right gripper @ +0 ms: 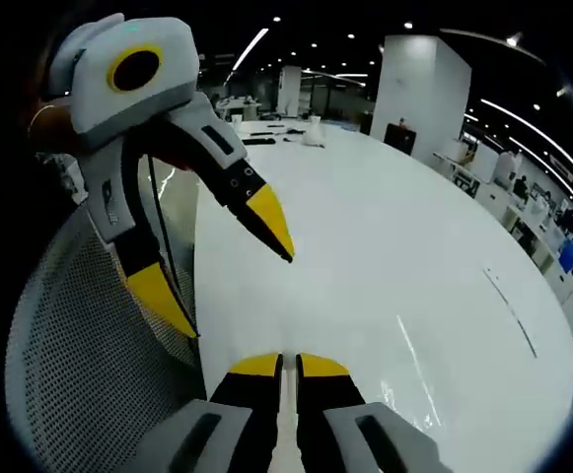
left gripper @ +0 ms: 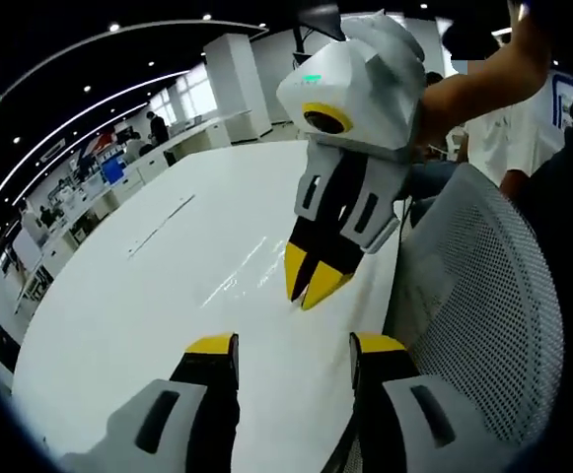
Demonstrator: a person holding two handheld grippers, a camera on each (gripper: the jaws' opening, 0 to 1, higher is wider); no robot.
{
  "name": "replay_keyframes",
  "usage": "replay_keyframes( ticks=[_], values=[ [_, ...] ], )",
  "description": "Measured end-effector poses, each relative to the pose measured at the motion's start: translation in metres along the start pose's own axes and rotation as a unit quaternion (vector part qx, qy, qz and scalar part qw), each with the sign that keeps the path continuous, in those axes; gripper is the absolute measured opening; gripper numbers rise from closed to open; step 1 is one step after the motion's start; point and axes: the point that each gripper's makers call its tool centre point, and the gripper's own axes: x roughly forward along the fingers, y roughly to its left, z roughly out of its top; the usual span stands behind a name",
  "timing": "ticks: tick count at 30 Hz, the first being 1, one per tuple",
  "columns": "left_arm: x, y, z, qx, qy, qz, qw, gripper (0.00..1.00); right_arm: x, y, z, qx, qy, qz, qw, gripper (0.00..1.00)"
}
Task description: Open the resealable bag by pulling the two sides of the seal apart until the entire bag opening is separated and visibly accessible.
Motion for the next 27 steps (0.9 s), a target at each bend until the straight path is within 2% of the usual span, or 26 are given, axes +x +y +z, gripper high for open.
replay_keyframes(
  ticks=[2,9,13,17,20,22,27],
  values=[
    [-0.001,0.005,0.001,0.023,0.003,0.017,0.9996,0.39,-0.001,0.003,0.002,-0.003,-0.003,0.002,1.0,0.01],
    [0.0,0.002,0.003,0.041,0.007,0.015,0.999,0.32,-0.002,0.012,0.0,-0.007,0.006,0.01,0.9999,0.01],
    [0.003,-0.001,-0.001,0.052,0.014,0.004,0.9986,0.22,-0.003,0.018,0.002,-0.013,0.006,0.015,0.9998,0.01],
    [0.005,-0.003,-0.002,0.071,0.022,-0.002,0.9972,0.19,-0.003,0.022,0.004,-0.02,0.008,0.018,0.9996,0.01],
    [0.007,-0.006,0.004,0.078,0.001,-0.016,0.9968,0.2,-0.002,0.024,0.005,-0.023,0.01,0.02,0.9995,0.01],
    [0.006,-0.007,0.006,0.08,-0.002,-0.018,0.9966,0.19,-0.001,0.025,0.005,-0.024,0.012,0.019,0.9995,0.01],
    [0.008,-0.009,0.001,0.115,0.017,-0.032,0.9927,0.13,0.001,0.029,0.007,-0.029,0.012,0.02,0.9993,0.01]
  ],
)
